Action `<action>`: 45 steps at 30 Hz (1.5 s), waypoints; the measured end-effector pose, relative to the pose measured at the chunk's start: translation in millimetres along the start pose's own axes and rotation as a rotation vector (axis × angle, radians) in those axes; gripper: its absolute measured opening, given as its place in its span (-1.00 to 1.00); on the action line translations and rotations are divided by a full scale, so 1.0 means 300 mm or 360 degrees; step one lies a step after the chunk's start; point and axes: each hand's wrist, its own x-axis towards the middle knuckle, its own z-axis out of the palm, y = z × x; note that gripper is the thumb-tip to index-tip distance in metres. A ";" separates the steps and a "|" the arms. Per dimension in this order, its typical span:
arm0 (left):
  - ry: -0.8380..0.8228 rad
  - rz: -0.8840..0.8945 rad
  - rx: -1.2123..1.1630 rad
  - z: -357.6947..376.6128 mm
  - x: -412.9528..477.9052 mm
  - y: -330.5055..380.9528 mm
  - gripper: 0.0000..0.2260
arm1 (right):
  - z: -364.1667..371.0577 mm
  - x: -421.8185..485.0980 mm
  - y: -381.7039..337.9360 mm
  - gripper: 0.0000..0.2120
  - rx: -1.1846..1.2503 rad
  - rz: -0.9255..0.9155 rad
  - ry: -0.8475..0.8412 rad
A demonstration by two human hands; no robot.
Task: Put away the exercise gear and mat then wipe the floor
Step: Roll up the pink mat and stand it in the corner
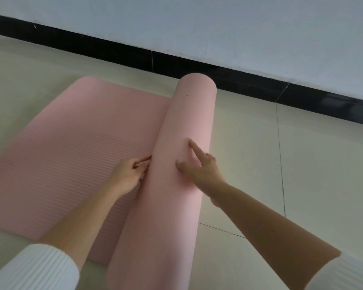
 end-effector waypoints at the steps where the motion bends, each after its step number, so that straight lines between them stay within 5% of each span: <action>1: -0.0049 -0.0057 -0.0015 -0.005 -0.009 -0.003 -0.73 | 0.019 0.005 -0.010 -0.31 0.0023 0.0011 -0.0012; 5: -0.0137 -0.0275 -0.0076 0.006 -0.045 -0.006 -0.61 | 0.049 0.027 -0.021 -0.07 0.0294 0.0185 -0.0072; 17: -0.0365 -0.0235 -0.0469 0.252 -0.099 0.086 -0.57 | -0.228 -0.032 0.032 -0.12 0.0302 0.0245 -0.0073; 26: -0.0602 -0.0210 -0.0710 0.506 -0.148 0.204 -0.28 | -0.451 -0.063 0.108 -0.07 0.0194 0.0375 0.0049; 32: -0.0489 -0.0158 -0.0818 0.551 -0.171 0.204 -0.76 | -0.459 -0.083 0.130 0.04 -0.0244 0.0333 0.0222; 35: -0.0363 -0.0231 -0.0850 0.513 -0.169 0.177 -0.74 | -0.420 -0.073 0.118 -0.11 -0.0697 0.0184 0.0373; 39: 0.0124 -0.0104 -0.0861 0.422 -0.152 0.163 -0.67 | -0.345 -0.065 0.079 -0.38 -0.1023 -0.0083 0.0515; 42: 0.0231 0.0073 -0.0764 0.344 -0.159 0.191 -0.72 | -0.280 -0.059 0.044 -0.60 -0.0860 -0.0239 0.0485; 45: 0.0084 0.0061 -0.0570 0.294 -0.168 0.198 -0.69 | -0.235 -0.053 0.004 -0.74 -0.0274 -0.0245 0.0347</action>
